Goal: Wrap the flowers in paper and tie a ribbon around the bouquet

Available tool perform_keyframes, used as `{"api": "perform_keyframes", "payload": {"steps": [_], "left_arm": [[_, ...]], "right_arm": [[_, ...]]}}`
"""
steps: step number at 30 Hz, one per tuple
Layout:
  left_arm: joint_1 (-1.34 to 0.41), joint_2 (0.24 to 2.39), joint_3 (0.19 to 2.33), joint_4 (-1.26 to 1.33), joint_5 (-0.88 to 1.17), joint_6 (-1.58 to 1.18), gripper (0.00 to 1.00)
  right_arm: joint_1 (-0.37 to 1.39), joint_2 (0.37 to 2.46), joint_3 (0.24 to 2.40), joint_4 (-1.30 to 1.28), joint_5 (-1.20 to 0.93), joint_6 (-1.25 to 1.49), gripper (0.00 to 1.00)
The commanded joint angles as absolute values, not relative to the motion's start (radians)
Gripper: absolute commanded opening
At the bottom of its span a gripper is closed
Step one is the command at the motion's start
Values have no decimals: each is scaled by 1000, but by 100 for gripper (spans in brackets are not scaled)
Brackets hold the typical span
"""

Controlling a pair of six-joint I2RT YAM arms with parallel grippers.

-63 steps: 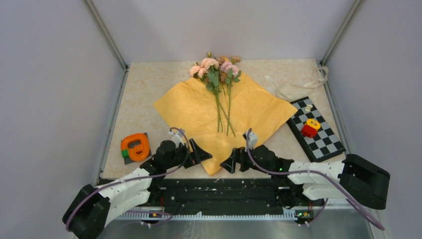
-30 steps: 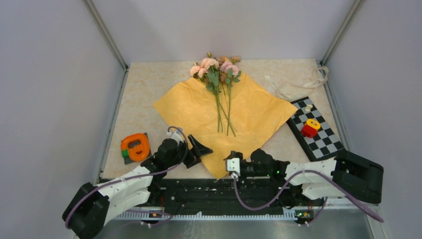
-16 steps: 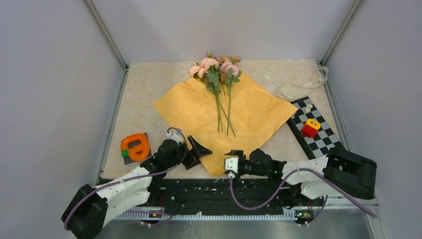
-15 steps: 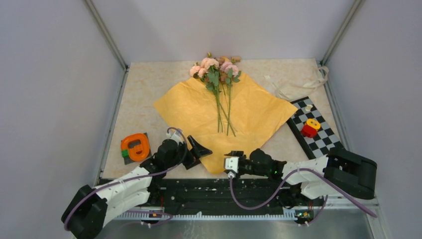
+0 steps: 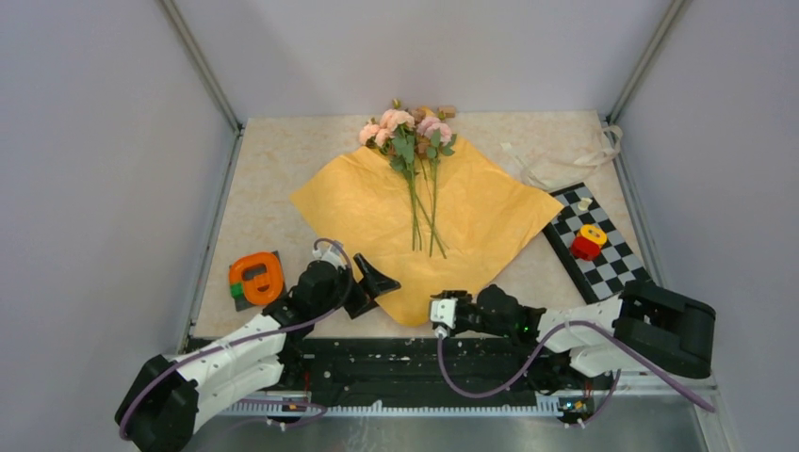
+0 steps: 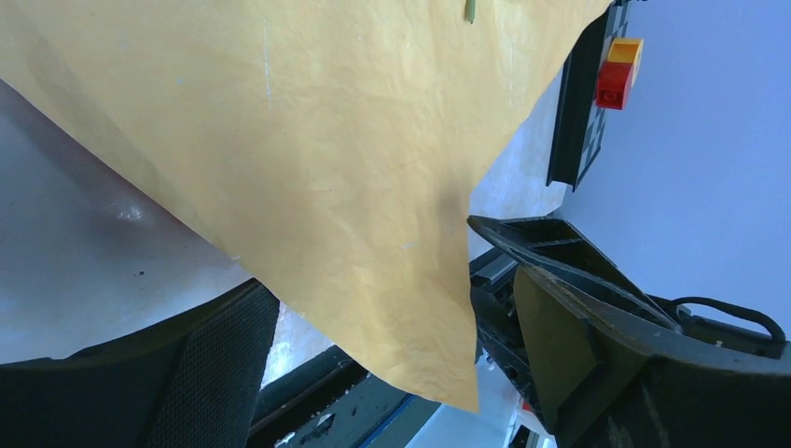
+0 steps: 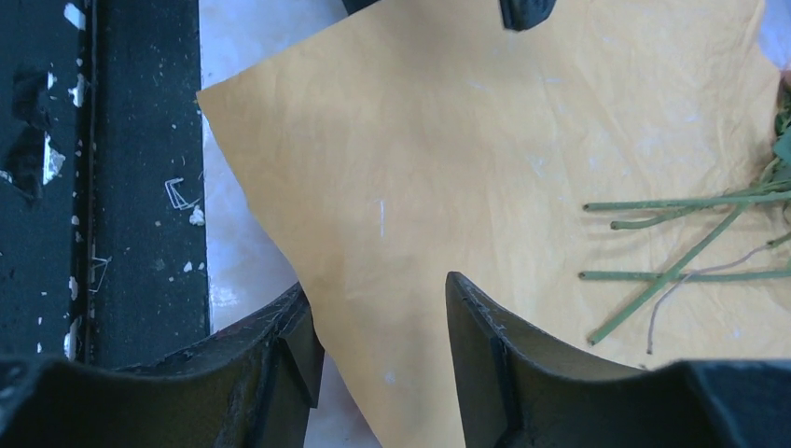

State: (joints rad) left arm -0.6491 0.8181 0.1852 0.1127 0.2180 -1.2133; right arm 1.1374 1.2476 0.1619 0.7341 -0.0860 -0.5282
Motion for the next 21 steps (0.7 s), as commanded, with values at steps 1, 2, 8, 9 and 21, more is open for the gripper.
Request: {"api": "perform_keyframes", "payload": {"steps": [1,2,8,9,21], "left_arm": [[-652,822,236,111,210,-1198,99],[-652,821,237,108,210,-1197,99],[-652,824,249,93,198,-1186,99],[-652,822,254,81,195,-1179,99],[-653,738,336,-104,138,-1059,99]], "right_arm": [[1152,1307,162,819,-68,-517,50],[1153,1316,159,838,-60,-519,49],[1152,1324,158,897,-32,-527,33],[1152,1318,160,902,-23,-525,27],[1047,1258,238,832,28,-486,0]]}}
